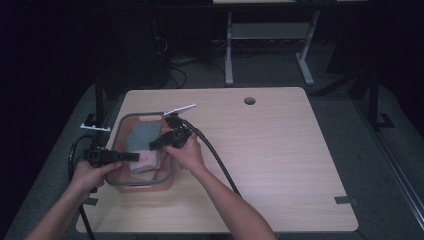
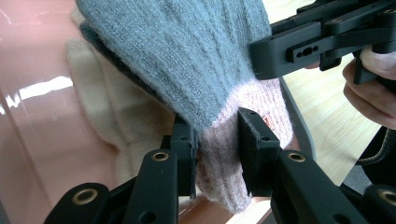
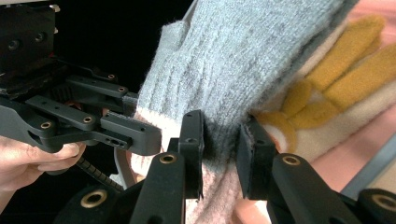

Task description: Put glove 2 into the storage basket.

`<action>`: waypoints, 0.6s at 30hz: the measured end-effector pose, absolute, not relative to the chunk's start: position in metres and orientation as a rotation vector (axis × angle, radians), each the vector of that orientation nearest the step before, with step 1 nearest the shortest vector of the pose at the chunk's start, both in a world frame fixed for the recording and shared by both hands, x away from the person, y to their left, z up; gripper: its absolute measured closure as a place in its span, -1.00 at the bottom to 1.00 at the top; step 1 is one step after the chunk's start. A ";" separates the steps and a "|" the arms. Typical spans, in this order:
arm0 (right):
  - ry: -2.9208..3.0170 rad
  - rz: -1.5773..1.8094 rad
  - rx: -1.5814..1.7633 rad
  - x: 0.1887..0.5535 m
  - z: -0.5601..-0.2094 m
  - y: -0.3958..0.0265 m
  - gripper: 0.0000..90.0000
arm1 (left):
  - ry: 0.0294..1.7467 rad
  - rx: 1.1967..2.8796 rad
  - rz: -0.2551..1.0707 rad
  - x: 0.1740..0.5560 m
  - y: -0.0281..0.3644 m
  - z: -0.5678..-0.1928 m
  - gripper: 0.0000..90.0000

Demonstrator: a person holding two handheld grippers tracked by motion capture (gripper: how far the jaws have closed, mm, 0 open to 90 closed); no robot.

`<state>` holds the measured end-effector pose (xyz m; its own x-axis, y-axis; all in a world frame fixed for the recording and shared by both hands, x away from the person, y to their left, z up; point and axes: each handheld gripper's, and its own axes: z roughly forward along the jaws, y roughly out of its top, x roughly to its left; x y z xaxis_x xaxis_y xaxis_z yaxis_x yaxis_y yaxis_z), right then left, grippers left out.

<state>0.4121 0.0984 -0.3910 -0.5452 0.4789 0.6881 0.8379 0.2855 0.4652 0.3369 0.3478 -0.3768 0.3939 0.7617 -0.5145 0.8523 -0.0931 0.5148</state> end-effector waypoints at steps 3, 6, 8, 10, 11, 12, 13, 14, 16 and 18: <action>-2.158 -1.150 -1.183 0.412 -0.391 0.100 0.62 | 1.402 1.858 -0.142 0.336 0.348 -0.381 0.54; -2.181 -1.140 -1.190 0.412 -0.391 0.101 0.61 | 1.409 1.858 -0.144 0.336 0.347 -0.385 0.54; -2.193 -1.136 -1.188 0.412 -0.391 0.101 0.60 | 1.417 1.874 -0.134 0.336 0.346 -0.386 0.54; -2.211 -1.132 -1.193 0.412 -0.390 0.099 0.60 | 1.431 1.886 -0.128 0.337 0.346 -0.388 0.54; -2.204 -1.135 -1.198 0.412 -0.389 0.097 0.57 | 1.436 1.895 -0.126 0.337 0.346 -0.389 0.54; -2.207 -1.139 -1.199 0.413 -0.389 0.094 0.56 | 1.451 1.907 -0.125 0.338 0.345 -0.391 0.54; -2.200 -1.144 -1.206 0.414 -0.388 0.092 0.56 | 1.454 1.919 -0.127 0.339 0.345 -0.393 0.53; -2.191 -1.156 -1.208 0.414 -0.388 0.089 0.56 | 1.456 1.927 -0.130 0.339 0.344 -0.395 0.53; -2.193 -1.163 -1.212 0.414 -0.386 0.085 0.56 | 1.453 1.934 -0.130 0.340 0.342 -0.396 0.52; -2.188 -1.174 -1.212 0.415 -0.384 0.081 0.55 | 1.459 1.945 -0.120 0.341 0.340 -0.396 0.50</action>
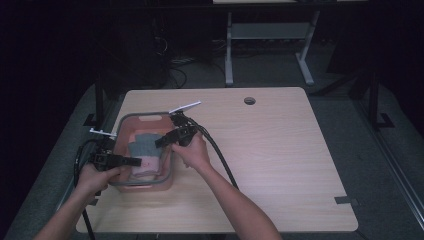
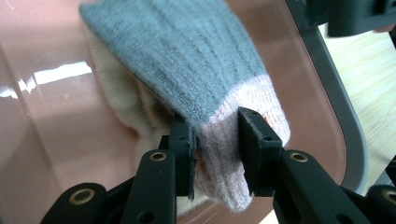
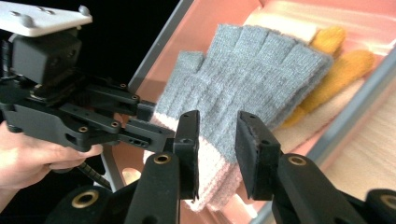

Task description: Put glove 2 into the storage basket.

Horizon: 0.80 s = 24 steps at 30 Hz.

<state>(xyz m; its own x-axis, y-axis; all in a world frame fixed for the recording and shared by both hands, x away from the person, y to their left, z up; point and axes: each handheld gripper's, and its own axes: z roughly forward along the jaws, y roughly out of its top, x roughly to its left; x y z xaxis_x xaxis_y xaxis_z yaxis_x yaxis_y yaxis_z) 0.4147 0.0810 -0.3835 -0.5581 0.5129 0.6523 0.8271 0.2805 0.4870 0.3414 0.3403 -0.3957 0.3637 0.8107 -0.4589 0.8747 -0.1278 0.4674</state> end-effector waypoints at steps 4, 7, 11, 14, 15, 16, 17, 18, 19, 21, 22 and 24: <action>-2.177 -1.197 -1.211 0.414 -0.380 0.075 0.55 | 1.470 1.960 -0.085 0.341 0.339 -0.392 0.43; -2.177 -1.201 -1.214 0.414 -0.379 0.071 0.55 | 1.479 1.952 -0.074 0.342 0.340 -0.391 0.36; -2.168 -1.205 -1.215 0.414 -0.378 0.066 0.55 | 1.486 1.944 -0.065 0.342 0.340 -0.385 0.19; -2.170 -1.208 -1.217 0.414 -0.376 0.064 0.55 | 1.479 1.959 -0.031 0.342 0.339 -0.379 0.16; -2.172 -1.210 -1.221 0.413 -0.376 0.063 0.55 | 1.482 1.958 -0.022 0.343 0.339 -0.376 0.14; -2.168 -1.211 -1.223 0.413 -0.375 0.062 0.55 | 1.481 1.959 -0.019 0.343 0.339 -0.375 0.12; -2.169 -1.212 -1.221 0.413 -0.375 0.061 0.55 | 1.480 1.948 -0.015 0.342 0.340 -0.373 0.11; -2.166 -1.216 -1.223 0.412 -0.374 0.059 0.54 | 1.479 1.945 -0.007 0.342 0.342 -0.371 0.11; -2.159 -1.222 -1.225 0.412 -0.373 0.057 0.54 | 1.482 1.943 0.001 0.342 0.342 -0.369 0.10; -2.156 -1.226 -1.227 0.412 -0.372 0.054 0.54 | 1.483 1.931 0.011 0.342 0.341 -0.366 0.09; -2.154 -1.234 -1.230 0.412 -0.372 0.052 0.54 | 1.480 1.933 0.011 0.343 0.341 -0.365 0.08; -2.146 -1.240 -1.234 0.412 -0.373 0.049 0.52 | 1.467 1.941 0.014 0.344 0.338 -0.363 0.00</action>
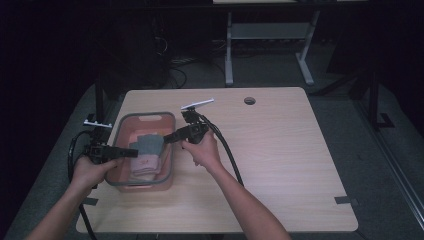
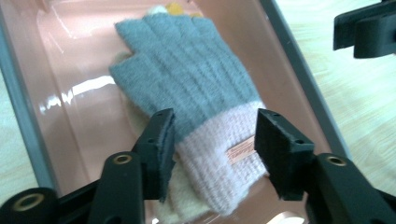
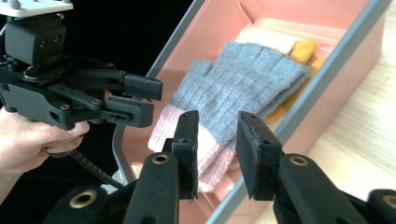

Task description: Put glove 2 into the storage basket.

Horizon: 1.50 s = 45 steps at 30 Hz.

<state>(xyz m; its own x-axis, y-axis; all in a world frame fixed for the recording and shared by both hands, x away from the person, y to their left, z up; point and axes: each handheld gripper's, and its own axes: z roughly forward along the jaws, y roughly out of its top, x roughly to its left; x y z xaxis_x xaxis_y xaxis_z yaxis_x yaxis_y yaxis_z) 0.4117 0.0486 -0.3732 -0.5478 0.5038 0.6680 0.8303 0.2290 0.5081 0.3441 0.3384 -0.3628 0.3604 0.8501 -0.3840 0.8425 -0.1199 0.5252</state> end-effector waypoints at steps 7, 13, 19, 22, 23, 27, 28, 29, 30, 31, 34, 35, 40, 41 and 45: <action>-2.126 -1.263 -1.247 0.414 -0.373 0.035 0.51 | 1.432 1.927 0.018 0.347 0.333 -0.355 -0.04; -2.119 -1.294 -1.258 0.413 -0.366 0.023 0.51 | 1.406 1.913 0.018 0.346 0.329 -0.349 -0.06; -2.107 -1.307 -1.274 0.412 -0.364 0.012 0.50 | 1.391 1.915 0.017 0.347 0.325 -0.347 -0.11; -2.103 -1.314 -1.275 0.412 -0.364 0.007 0.49 | 1.386 1.911 0.012 0.347 0.324 -0.346 -0.12; -2.099 -1.312 -1.279 0.412 -0.364 0.006 0.49 | 1.383 1.905 0.007 0.347 0.323 -0.346 -0.12; -2.098 -1.320 -1.289 0.412 -0.365 -0.001 0.47 | 1.370 1.891 0.007 0.348 0.319 -0.343 -0.15; -2.093 -1.322 -1.291 0.412 -0.365 -0.003 0.47 | 1.366 1.890 0.008 0.348 0.318 -0.342 -0.15; -2.087 -1.325 -1.295 0.412 -0.365 -0.005 0.46 | 1.359 1.894 0.011 0.348 0.317 -0.342 -0.15; -2.085 -1.321 -1.298 0.412 -0.365 -0.006 0.46 | 1.356 1.890 0.007 0.348 0.315 -0.341 -0.16; -2.087 -1.327 -1.300 0.413 -0.365 -0.008 0.45 | 1.353 1.890 0.006 0.348 0.314 -0.341 -0.16; -2.083 -1.335 -1.307 0.413 -0.364 -0.014 0.43 | 1.341 1.887 0.007 0.349 0.311 -0.340 -0.17; -2.082 -1.335 -1.310 0.413 -0.364 -0.016 0.42 | 1.337 1.892 0.006 0.349 0.309 -0.340 -0.18; -2.075 -1.344 -1.324 0.412 -0.365 -0.028 0.37 | 1.326 1.901 0.007 0.350 0.300 -0.340 -0.21; -2.074 -1.347 -1.328 0.412 -0.365 -0.031 0.36 | 1.325 1.899 0.004 0.350 0.299 -0.340 -0.24; -2.067 -1.362 -1.336 0.410 -0.365 -0.040 0.34 | 1.312 1.878 0.009 0.351 0.290 -0.338 -0.26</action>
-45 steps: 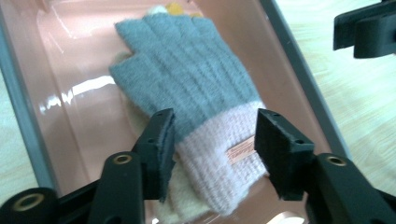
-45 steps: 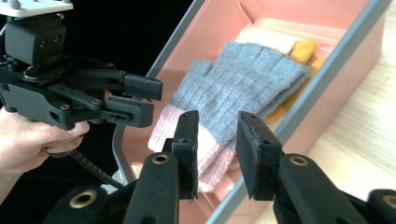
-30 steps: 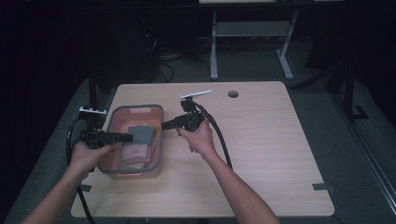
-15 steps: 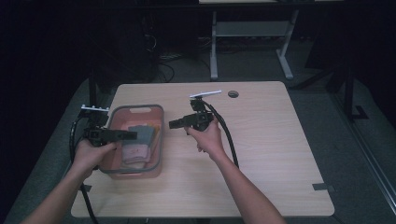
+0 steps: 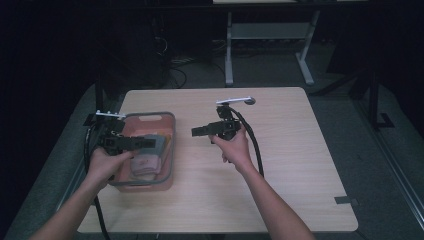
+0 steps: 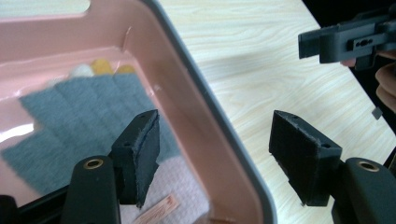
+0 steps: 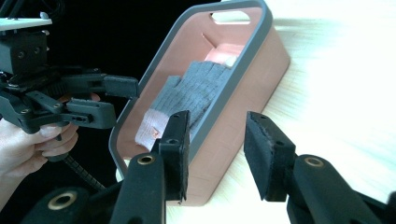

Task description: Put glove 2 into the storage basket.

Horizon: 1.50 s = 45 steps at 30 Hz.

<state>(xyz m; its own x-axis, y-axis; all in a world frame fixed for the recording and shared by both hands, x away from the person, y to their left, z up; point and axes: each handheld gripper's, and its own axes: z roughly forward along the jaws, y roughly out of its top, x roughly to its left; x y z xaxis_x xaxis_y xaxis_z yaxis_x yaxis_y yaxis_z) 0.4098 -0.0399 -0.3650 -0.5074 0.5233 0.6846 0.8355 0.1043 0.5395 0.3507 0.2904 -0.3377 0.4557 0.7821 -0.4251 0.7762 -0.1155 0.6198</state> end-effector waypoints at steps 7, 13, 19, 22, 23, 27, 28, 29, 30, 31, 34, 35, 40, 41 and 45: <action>-2.051 -1.365 -1.366 0.407 -0.370 -0.059 0.28 | 1.275 1.906 0.007 0.353 0.273 -0.334 -0.30; -2.029 -1.375 -1.400 0.404 -0.371 -0.075 0.23 | 1.242 1.919 -0.002 0.354 0.259 -0.332 -0.35; -2.019 -1.383 -1.422 0.399 -0.374 -0.089 0.20 | 1.219 1.930 -0.016 0.353 0.247 -0.332 -0.35; -2.014 -1.382 -1.442 0.398 -0.375 -0.096 0.18 | 1.201 1.942 -0.022 0.352 0.239 -0.333 -0.37; -2.009 -1.385 -1.449 0.398 -0.376 -0.099 0.18 | 1.195 1.946 -0.023 0.352 0.237 -0.333 -0.37; -2.003 -1.387 -1.468 0.397 -0.378 -0.108 0.16 | 1.185 1.945 -0.027 0.354 0.231 -0.334 -0.40; -2.004 -1.387 -1.470 0.397 -0.379 -0.110 0.14 | 1.183 1.948 -0.029 0.354 0.229 -0.335 -0.41; -1.997 -1.389 -1.480 0.396 -0.380 -0.111 0.13 | 1.180 1.953 -0.028 0.355 0.228 -0.335 -0.41; -1.996 -1.389 -1.482 0.396 -0.381 -0.113 0.13 | 1.176 1.955 -0.031 0.355 0.226 -0.336 -0.43; -2.000 -1.383 -1.488 0.396 -0.382 -0.115 0.13 | 1.178 1.953 -0.033 0.355 0.223 -0.336 -0.44; -1.989 -1.386 -1.494 0.394 -0.383 -0.120 0.13 | 1.168 1.963 -0.035 0.355 0.218 -0.337 -0.47; -1.987 -1.384 -1.498 0.394 -0.384 -0.122 0.12 | 1.163 1.970 -0.029 0.354 0.215 -0.337 -0.47; -1.991 -1.378 -1.506 0.392 -0.387 -0.130 0.08 | 1.155 1.968 -0.044 0.353 0.206 -0.340 -0.50; -1.985 -1.377 -1.509 0.391 -0.387 -0.132 0.07 | 1.153 1.967 -0.050 0.353 0.204 -0.341 -0.51; -1.969 -1.372 -1.529 0.389 -0.390 -0.141 0.04 | 1.141 1.975 -0.061 0.351 0.196 -0.343 -0.51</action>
<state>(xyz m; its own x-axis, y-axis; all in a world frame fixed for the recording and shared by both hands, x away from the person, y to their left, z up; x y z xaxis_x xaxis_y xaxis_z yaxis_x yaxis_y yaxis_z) 0.3895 -0.1410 -0.3898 -0.3915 0.5870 0.7086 0.8680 -0.0198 0.4961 0.3513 0.1964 -0.3433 0.5856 0.6949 -0.4174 0.7356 -0.2392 0.6338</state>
